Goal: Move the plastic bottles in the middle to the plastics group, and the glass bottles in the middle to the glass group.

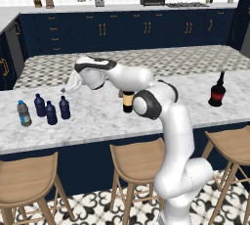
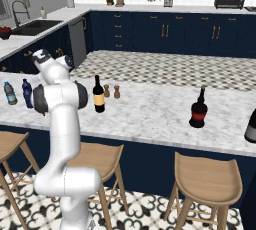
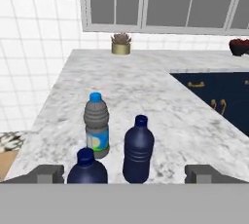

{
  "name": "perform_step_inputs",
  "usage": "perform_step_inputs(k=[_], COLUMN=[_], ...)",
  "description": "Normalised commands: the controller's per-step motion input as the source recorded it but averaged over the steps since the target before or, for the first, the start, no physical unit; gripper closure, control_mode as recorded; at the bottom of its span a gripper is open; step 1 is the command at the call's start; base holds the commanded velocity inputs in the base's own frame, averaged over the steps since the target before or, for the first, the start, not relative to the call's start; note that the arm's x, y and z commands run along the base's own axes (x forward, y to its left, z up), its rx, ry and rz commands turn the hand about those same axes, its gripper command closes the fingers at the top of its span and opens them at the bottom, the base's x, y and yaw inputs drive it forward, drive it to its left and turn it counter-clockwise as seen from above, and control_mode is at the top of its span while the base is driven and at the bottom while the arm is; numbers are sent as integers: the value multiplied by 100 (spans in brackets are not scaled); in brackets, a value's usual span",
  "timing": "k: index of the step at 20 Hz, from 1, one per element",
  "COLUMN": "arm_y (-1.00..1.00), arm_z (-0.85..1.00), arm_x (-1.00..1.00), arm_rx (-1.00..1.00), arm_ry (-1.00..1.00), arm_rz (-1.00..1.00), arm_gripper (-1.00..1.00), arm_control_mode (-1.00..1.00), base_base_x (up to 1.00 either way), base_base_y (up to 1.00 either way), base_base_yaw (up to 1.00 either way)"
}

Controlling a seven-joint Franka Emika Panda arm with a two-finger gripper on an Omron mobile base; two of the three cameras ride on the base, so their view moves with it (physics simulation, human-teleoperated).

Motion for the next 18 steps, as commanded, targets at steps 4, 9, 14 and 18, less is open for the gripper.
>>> perform_step_inputs(k=[4, 9, 14, 18], arm_y=[-44, -71, -74, -48], arm_z=[45, 30, 25, 80], arm_x=[-38, -54, -68, -38], arm_rx=[0, 0, 0, -2], arm_ry=[0, 0, 0, 10], arm_rz=[-13, -20, -24, -29], arm_gripper=[-100, -100, -100, -100], arm_control_mode=[-100, -100, -100, -100], base_base_x=[0, 0, 0, 0], base_base_y=[0, 0, 0, 0], base_base_yaw=[0, 0, 0, 0])
